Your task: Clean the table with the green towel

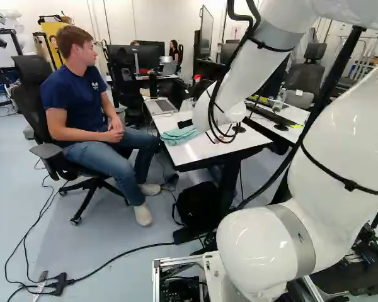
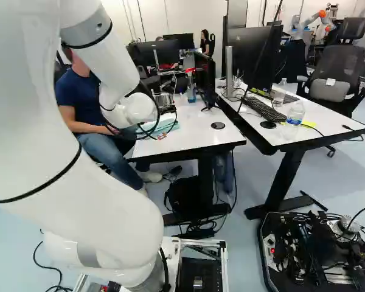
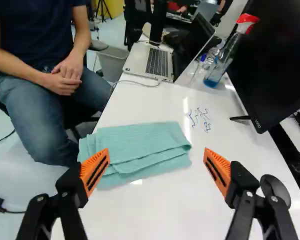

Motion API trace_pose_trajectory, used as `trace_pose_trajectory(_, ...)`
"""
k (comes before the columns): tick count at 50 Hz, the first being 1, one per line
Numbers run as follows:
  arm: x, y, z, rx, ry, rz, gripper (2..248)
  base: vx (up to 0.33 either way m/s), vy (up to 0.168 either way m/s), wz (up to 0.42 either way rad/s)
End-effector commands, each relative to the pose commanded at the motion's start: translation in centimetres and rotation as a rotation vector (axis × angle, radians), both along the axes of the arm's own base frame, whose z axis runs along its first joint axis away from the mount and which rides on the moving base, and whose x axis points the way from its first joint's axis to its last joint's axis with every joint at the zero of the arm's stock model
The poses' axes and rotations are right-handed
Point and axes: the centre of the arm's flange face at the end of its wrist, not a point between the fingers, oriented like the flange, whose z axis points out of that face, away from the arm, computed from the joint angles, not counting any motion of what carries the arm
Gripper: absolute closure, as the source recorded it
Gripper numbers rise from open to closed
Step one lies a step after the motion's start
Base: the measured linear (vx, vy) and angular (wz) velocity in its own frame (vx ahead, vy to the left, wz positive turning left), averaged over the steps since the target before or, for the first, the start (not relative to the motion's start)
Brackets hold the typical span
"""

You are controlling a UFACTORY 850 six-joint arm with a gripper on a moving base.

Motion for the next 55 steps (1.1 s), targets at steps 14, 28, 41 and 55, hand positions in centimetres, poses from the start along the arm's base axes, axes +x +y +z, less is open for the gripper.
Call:
trace_pose_trajectory(14,1.1,-0.1,0.6,-0.091,0.084,0.032,3,0.000,0.000,0.000)
trace_pose_trajectory(28,2.8,-0.3,1.3,-0.189,0.164,0.054,3,0.000,0.000,0.000)
trace_pose_trajectory(41,4.4,-0.3,2.3,-0.212,0.225,0.018,3,0.000,0.000,0.000)
trace_pose_trajectory(55,6.2,0.2,3.4,-0.148,0.287,-0.076,3,0.000,0.000,0.000)
